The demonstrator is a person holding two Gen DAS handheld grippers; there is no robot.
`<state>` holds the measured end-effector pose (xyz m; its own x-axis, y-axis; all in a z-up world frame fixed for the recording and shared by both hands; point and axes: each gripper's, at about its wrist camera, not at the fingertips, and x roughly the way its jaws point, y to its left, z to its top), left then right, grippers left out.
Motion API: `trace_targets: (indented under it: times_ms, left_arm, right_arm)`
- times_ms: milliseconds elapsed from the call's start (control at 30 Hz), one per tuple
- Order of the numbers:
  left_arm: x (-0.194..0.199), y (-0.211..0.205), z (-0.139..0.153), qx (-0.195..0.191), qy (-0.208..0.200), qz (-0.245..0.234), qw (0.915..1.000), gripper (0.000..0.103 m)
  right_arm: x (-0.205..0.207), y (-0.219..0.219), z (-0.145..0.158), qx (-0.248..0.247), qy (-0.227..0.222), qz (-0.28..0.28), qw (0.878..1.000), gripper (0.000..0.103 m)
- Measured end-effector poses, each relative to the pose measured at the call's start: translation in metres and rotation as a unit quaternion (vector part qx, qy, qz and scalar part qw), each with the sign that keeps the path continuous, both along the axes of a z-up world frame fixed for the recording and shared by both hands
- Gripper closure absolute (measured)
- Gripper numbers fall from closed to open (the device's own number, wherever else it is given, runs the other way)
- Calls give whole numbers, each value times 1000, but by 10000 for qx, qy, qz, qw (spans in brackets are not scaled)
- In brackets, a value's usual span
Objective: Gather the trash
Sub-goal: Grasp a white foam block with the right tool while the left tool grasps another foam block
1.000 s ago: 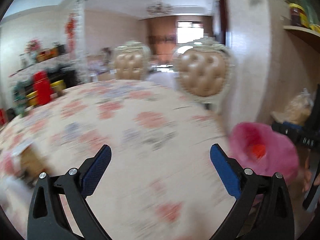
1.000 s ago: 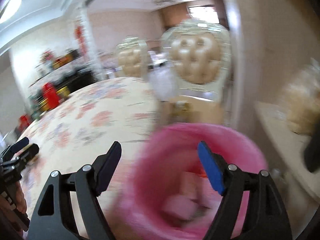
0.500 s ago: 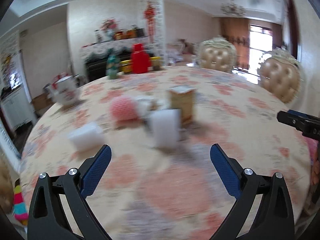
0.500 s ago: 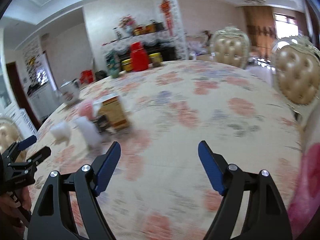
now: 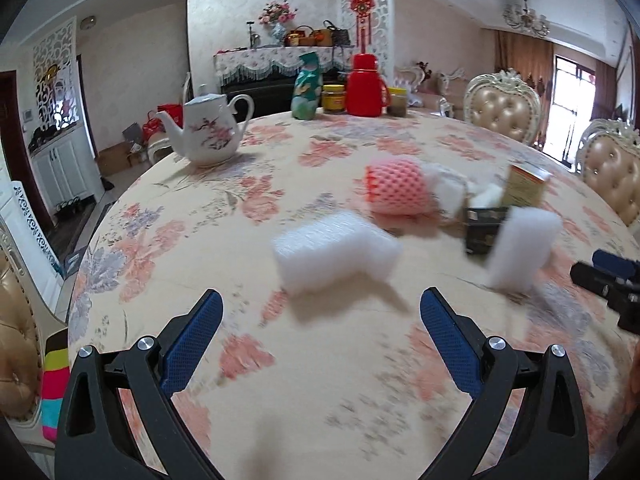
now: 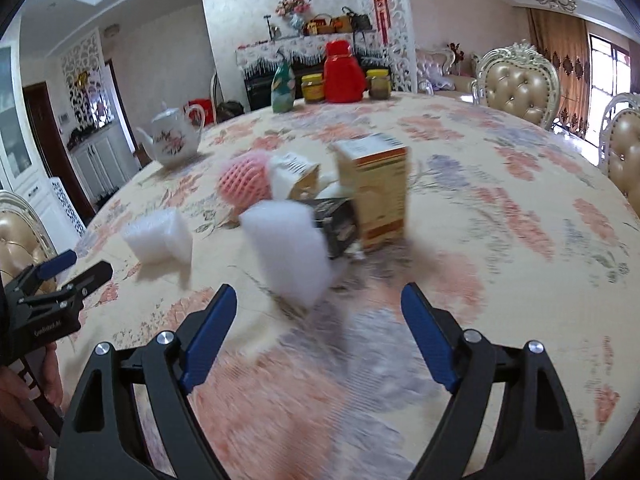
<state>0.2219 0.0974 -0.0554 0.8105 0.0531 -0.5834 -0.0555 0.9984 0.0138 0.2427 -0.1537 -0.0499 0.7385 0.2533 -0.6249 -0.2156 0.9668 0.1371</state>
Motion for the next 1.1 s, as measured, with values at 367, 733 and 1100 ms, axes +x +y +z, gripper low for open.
trace_targets:
  times_ms: [367, 733, 1100]
  left_arm:
    - [59, 17, -11, -41, 194, 100, 9998, 9]
    - [97, 12, -25, -334, 573, -207, 9976, 10]
    - [84, 8, -20, -345, 354, -366, 9981, 64]
  right_arm:
    - [58, 52, -27, -377, 495, -206, 9978, 19]
    - [84, 49, -44, -222, 847, -346, 9956, 45]
    - [79, 37, -40, 98, 757, -337, 9965, 49]
